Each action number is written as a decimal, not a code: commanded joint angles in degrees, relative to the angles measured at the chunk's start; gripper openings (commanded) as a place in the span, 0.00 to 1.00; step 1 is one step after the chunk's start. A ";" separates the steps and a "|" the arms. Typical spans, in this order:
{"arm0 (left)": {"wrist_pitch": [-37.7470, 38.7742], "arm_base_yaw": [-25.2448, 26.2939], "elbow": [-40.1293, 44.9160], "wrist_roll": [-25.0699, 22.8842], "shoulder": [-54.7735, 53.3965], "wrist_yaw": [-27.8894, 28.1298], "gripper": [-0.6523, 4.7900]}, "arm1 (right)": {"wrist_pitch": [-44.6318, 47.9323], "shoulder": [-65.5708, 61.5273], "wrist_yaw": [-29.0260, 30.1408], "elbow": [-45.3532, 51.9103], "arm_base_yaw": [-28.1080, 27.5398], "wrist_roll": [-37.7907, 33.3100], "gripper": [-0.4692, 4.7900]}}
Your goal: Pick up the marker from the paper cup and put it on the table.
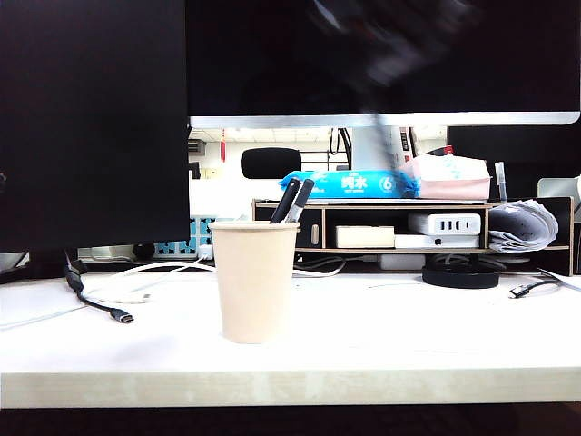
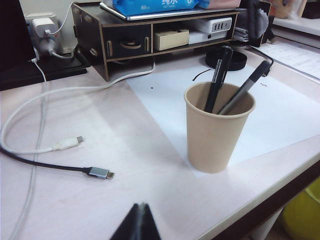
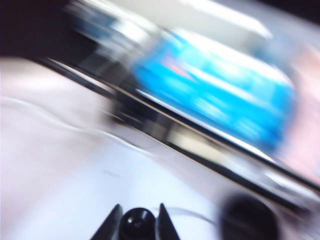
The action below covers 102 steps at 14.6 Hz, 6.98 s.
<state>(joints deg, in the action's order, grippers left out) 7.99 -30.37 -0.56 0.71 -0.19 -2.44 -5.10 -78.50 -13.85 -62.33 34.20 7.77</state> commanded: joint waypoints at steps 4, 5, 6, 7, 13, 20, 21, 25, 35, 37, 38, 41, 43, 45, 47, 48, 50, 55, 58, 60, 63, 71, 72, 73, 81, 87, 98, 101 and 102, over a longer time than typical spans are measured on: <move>-0.31 0.07 0.02 -0.22 0.00 -0.22 0.11 | -12.96 -11.98 12.76 -12.13 -10.80 -0.26 0.10; -0.31 0.07 0.02 -0.22 0.00 -0.22 0.11 | -17.44 -14.82 13.86 -16.09 -10.86 -0.26 0.10; -0.31 0.07 0.02 -0.24 0.00 -0.20 0.11 | -23.06 -18.36 15.04 -21.64 -10.84 -0.26 0.10; -0.31 0.07 0.02 -0.22 0.00 -0.22 0.11 | -27.06 -20.74 15.32 -25.83 -10.82 -0.26 0.10; -0.31 0.07 0.02 -0.24 0.00 -0.22 0.11 | -58.64 -38.23 18.97 -54.84 -11.67 -0.26 0.10; -0.31 0.07 0.02 -0.22 0.00 -0.22 0.11 | -60.35 -41.35 19.39 -55.52 -11.91 -0.28 0.10; -0.31 0.07 0.02 -0.22 0.00 -0.22 0.11 | -60.87 -41.79 19.37 -55.52 -11.91 -0.28 0.10; -0.31 0.07 0.02 -0.24 0.00 -0.22 0.11 | -62.38 -45.51 19.15 -55.52 -11.91 -1.60 0.10; -0.31 0.07 0.02 -0.24 0.00 -0.22 0.11 | -59.49 -47.01 19.10 -55.52 -11.91 -1.57 0.11; -0.31 0.07 0.02 -0.22 0.00 -0.22 0.11 | -59.21 -47.01 18.86 -55.52 -11.91 -1.57 0.19; -0.31 0.07 0.02 -0.22 0.00 -0.22 0.11 | -59.10 -47.01 18.69 -55.52 -11.91 -1.55 0.29; -0.31 0.07 0.02 -0.24 0.00 -0.22 0.11 | -59.19 -47.01 18.45 -55.52 -11.91 -1.57 0.29; -0.31 0.07 0.02 -0.22 0.00 -0.22 0.11 | -59.17 -47.01 18.47 -55.52 -11.91 -1.57 0.29; -0.31 0.07 0.02 -0.24 0.00 -0.22 0.11 | -62.05 -46.88 18.49 -56.85 -11.91 -1.25 0.12; -0.31 0.07 0.02 -0.24 0.00 -0.22 0.11 | -67.82 -46.14 18.53 -60.54 -11.91 1.16 0.08; -0.31 0.07 0.02 -0.24 0.00 -0.22 0.11 | -70.99 -42.88 19.45 -61.81 -11.82 1.25 0.08; -0.31 0.07 0.02 -0.24 0.00 -0.22 0.11 | -69.70 -32.70 20.02 -61.79 -10.84 0.98 0.08; -0.31 0.07 0.02 -0.24 0.00 -0.24 0.11 | -57.83 -9.29 20.17 -59.89 -10.34 -3.06 0.08; -0.31 0.07 0.02 -0.22 0.00 -0.24 0.11 | -53.57 2.43 20.22 -50.53 -9.40 -3.41 0.08; -0.31 0.07 0.02 -0.24 0.00 -0.26 0.11 | -50.62 9.84 20.26 -40.15 -9.40 -4.79 0.08; -0.31 0.07 0.02 -0.22 0.00 -0.24 0.11 | -36.74 23.76 20.39 -16.55 -9.40 -6.88 0.08; -0.31 0.07 0.02 -0.24 0.00 -0.24 0.11 | -10.67 63.69 23.87 30.16 -9.44 -14.36 0.08; -0.31 0.07 0.02 -0.24 0.00 -0.24 0.11 | -10.93 67.91 23.85 33.09 -9.44 -14.34 0.08; -0.31 0.07 0.02 -0.24 0.00 -0.24 0.11 | -11.19 71.32 23.82 35.41 -9.44 -14.32 0.08; -0.31 0.09 0.00 -0.22 0.00 -0.35 0.11 | -19.21 78.05 24.41 41.44 -9.46 -14.32 0.08; -0.31 20.70 0.00 -0.22 0.00 -5.31 0.11 | -19.30 78.05 24.41 41.44 -9.44 -14.32 0.08; -0.31 31.54 0.02 -0.22 0.00 -5.31 0.11 | -18.95 78.27 24.44 51.89 -22.16 -14.27 0.08; -0.31 31.54 0.02 -0.24 0.00 -5.31 0.11 | -22.12 78.29 24.26 54.47 -23.30 -14.27 0.08; -0.31 31.54 0.02 -0.24 0.00 -5.33 0.11 | -22.32 78.29 24.26 55.32 -23.30 -14.27 0.08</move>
<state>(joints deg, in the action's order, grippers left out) 8.05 1.08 -0.56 0.71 -0.19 -7.49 -27.59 -0.23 10.50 -7.22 10.81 -6.44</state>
